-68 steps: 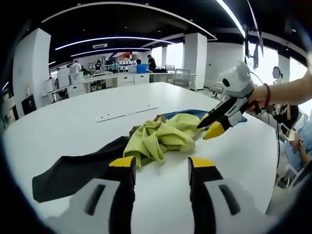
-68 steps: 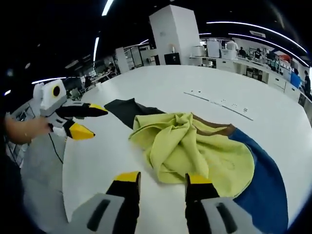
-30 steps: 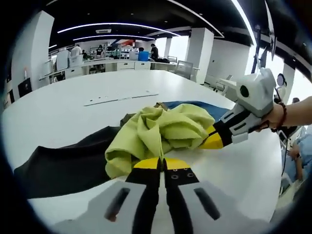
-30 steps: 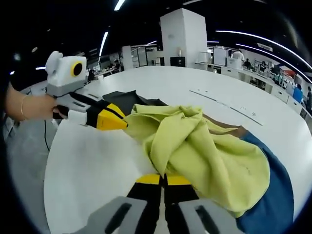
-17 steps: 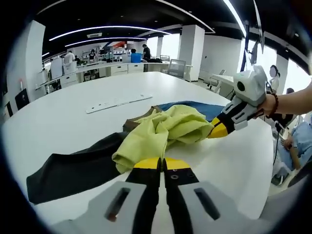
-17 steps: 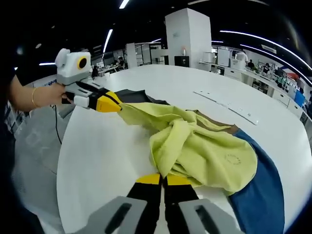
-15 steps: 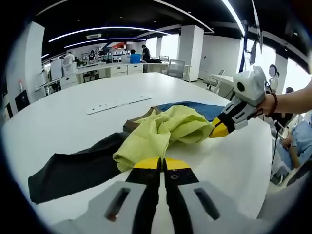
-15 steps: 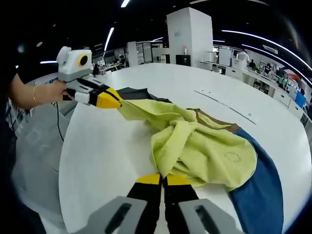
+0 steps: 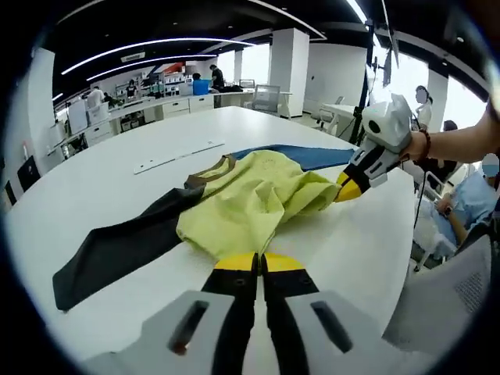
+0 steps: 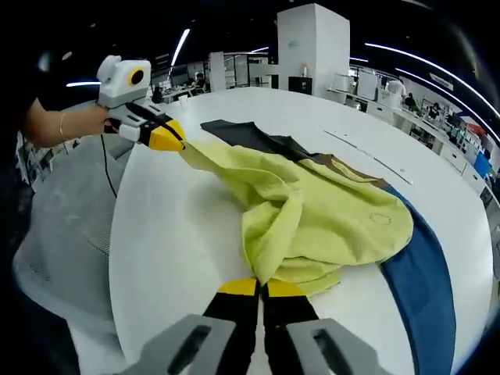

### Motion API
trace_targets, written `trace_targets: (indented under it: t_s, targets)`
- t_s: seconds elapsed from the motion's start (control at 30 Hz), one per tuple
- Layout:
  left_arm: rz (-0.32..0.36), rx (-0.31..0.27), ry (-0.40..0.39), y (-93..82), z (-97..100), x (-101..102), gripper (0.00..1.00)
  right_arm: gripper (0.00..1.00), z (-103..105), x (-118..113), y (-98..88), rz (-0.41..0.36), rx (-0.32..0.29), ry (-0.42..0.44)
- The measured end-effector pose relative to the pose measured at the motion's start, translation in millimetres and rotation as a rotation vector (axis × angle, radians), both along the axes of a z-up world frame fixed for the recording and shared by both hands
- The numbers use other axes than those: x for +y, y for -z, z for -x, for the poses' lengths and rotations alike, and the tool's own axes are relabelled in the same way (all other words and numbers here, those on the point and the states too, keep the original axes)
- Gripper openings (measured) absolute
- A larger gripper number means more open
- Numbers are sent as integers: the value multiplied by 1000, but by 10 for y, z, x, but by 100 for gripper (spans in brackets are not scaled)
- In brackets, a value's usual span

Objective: Fold the garment on the visible template until the final outline fits inside the template.

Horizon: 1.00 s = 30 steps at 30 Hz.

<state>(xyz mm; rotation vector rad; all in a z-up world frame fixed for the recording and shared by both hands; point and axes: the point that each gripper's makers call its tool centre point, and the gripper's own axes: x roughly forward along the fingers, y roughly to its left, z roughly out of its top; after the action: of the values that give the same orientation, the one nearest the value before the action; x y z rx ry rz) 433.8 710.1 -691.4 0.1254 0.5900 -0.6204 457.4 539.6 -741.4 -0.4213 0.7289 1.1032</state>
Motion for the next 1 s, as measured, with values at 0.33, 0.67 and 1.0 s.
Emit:
trace_targets:
  t_s: [0.33,0.67,1.0]
  targets:
    - [22,31,-19,69,230,-17,0,0,199,-103,84,7,39,35]
    - [25,36,-46,49,336,56,0,11,20,-258,-132,-39,28,128]
    - [27,51,-60,23,392,114,0,15,-302,-401,-117,-4,24,172]
